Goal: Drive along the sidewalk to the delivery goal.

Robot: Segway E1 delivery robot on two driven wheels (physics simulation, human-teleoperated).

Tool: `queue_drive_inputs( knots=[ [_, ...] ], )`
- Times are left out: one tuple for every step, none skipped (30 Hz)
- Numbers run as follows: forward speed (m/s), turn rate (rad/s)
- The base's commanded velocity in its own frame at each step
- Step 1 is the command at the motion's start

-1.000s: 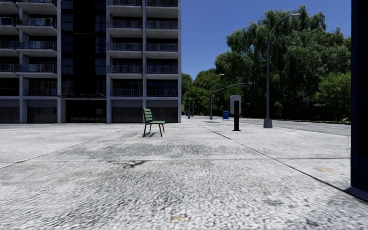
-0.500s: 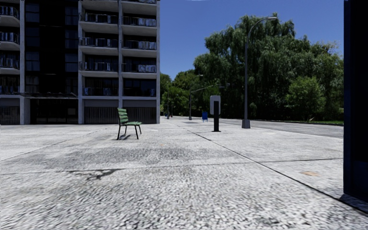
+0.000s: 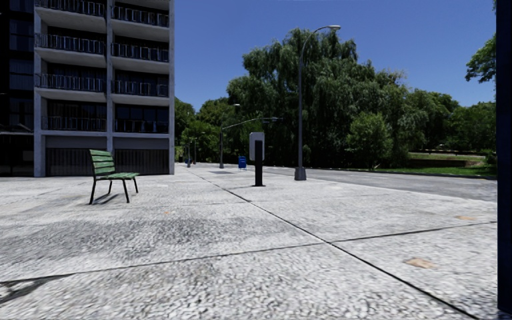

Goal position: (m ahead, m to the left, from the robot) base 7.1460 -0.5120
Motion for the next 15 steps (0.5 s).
queue_drive_inputs(
  knots=[
    [2.0, 0.0],
    [2.0, 0.0],
    [2.0, 0.0],
    [2.0, 0.0],
    [2.0, 0.0],
    [2.0, 0.0],
    [2.0, 0.0],
    [2.0, 0.0],
    [2.0, 0.0],
    [2.0, 0.0],
    [2.0, 0.0],
    [2.0, -0.08],
    [2.0, -0.08],
    [1.89, -0.15],
    [1.66, -0.18]
  ],
)
